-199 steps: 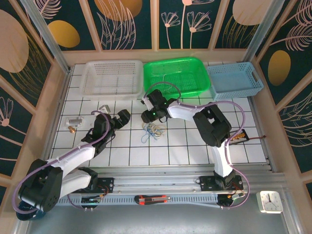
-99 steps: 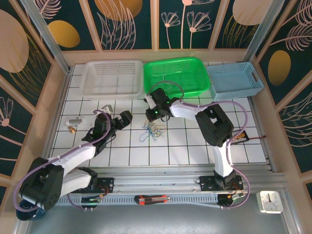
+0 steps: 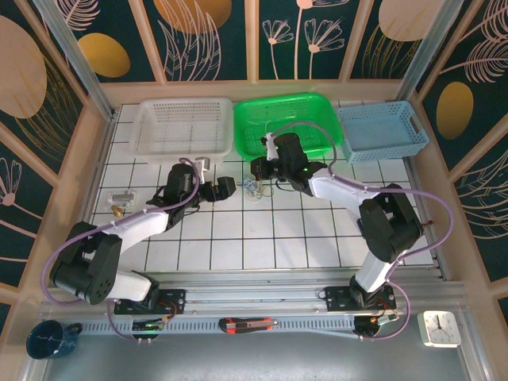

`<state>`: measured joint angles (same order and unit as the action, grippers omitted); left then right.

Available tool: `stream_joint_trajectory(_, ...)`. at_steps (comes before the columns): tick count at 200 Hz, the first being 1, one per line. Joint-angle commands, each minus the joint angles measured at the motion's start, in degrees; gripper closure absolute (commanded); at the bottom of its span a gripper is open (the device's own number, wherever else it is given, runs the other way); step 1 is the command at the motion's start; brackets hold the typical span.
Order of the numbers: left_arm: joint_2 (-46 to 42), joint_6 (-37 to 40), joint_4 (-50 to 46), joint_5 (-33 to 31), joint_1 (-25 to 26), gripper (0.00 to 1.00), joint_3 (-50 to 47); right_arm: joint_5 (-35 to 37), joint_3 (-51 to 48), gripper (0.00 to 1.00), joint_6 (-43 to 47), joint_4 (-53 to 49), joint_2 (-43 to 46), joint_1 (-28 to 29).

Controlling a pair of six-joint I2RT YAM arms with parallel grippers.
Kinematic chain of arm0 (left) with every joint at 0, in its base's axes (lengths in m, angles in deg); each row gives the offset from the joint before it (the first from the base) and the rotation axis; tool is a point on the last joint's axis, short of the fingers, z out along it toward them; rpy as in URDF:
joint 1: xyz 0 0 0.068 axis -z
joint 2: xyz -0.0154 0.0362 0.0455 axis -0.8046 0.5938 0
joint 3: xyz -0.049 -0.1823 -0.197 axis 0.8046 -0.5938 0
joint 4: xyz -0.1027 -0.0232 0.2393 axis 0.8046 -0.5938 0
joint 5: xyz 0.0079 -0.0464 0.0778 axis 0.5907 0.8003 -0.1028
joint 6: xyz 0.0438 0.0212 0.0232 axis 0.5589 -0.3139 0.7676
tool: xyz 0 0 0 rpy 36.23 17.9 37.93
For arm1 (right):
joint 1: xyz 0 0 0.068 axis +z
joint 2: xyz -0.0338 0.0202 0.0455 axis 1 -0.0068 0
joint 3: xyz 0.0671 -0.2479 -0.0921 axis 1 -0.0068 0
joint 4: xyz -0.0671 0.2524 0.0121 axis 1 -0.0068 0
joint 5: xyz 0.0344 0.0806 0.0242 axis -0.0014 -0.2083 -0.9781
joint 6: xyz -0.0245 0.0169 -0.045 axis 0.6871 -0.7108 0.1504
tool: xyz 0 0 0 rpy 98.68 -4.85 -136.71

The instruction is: Untangle the cables

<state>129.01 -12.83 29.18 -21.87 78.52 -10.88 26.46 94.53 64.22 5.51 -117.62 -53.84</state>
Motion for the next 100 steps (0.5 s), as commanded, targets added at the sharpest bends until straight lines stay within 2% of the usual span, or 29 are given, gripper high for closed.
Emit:
stream_joint_trajectory(1,2.61,4.97,-1.17,0.83,2.58,0.01,2.61,-1.33,-1.33,1.0,-4.2,3.93,1.85,0.18)
stream_joint_trajectory(33,6.94,7.67,-0.57,-2.56,6.43,0.01,3.77,-2.08,-2.55,1.0,-6.21,4.97,1.9,0.42)
stream_joint_trajectory(100,13.66,6.87,5.34,-4.73,9.02,0.01,6.0,-1.14,-5.11,1.0,-6.79,5.18,5.1,1.18)
